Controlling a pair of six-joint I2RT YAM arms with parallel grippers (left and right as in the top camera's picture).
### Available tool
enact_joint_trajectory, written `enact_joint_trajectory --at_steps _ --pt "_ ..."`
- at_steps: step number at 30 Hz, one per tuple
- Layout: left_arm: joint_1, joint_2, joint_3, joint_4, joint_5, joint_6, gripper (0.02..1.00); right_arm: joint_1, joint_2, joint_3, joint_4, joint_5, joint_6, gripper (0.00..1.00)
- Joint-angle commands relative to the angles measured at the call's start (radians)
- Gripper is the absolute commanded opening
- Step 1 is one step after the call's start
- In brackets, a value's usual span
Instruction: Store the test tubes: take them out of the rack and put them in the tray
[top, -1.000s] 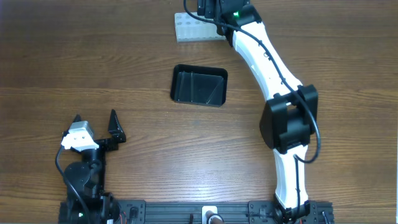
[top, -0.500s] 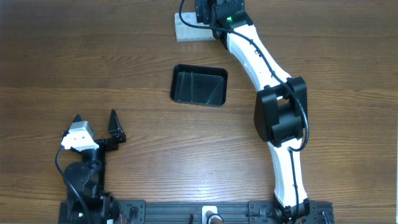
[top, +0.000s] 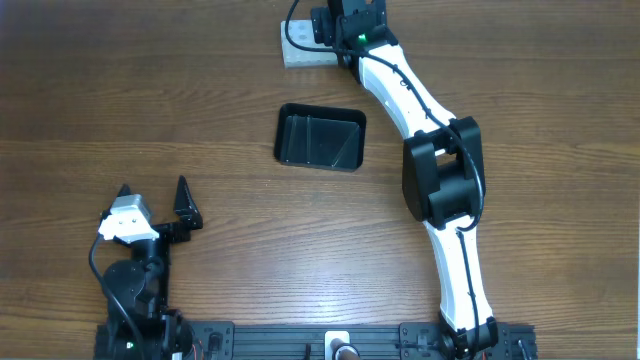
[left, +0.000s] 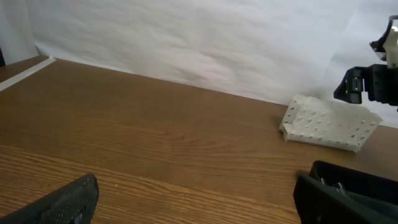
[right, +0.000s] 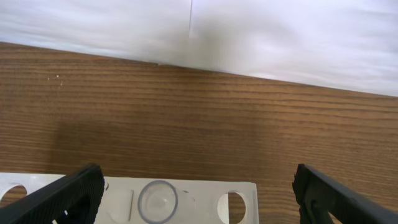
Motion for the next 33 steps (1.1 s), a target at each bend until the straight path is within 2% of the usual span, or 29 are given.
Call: enact_joint_trajectory --at_steps 1,14,21,25,29,33 --pt "0.003 -0.006 -0.004 0.000 0.013 0.014 0.996 0.008 0.020 0.015 0.016 -0.009 -0.005 0.958" --pt "0.003 -0.006 -0.004 0.000 0.013 0.014 0.998 0.013 0.039 0.015 0.032 -0.009 -0.006 0.915" --pt "0.003 -0.006 -0.004 0.000 0.013 0.014 0.998 0.018 0.039 0.015 0.032 -0.008 -0.014 0.759" --pt "0.003 -0.006 -0.004 0.000 0.013 0.014 0.998 0.024 0.039 0.015 0.032 -0.005 -0.013 0.638" --pt "0.003 -0.006 -0.004 0.000 0.013 0.014 0.998 0.026 0.039 0.015 0.031 -0.004 -0.013 0.470" --pt "0.003 -0.006 -0.004 0.000 0.013 0.014 0.998 0.026 0.039 0.015 0.031 0.000 -0.013 0.421"
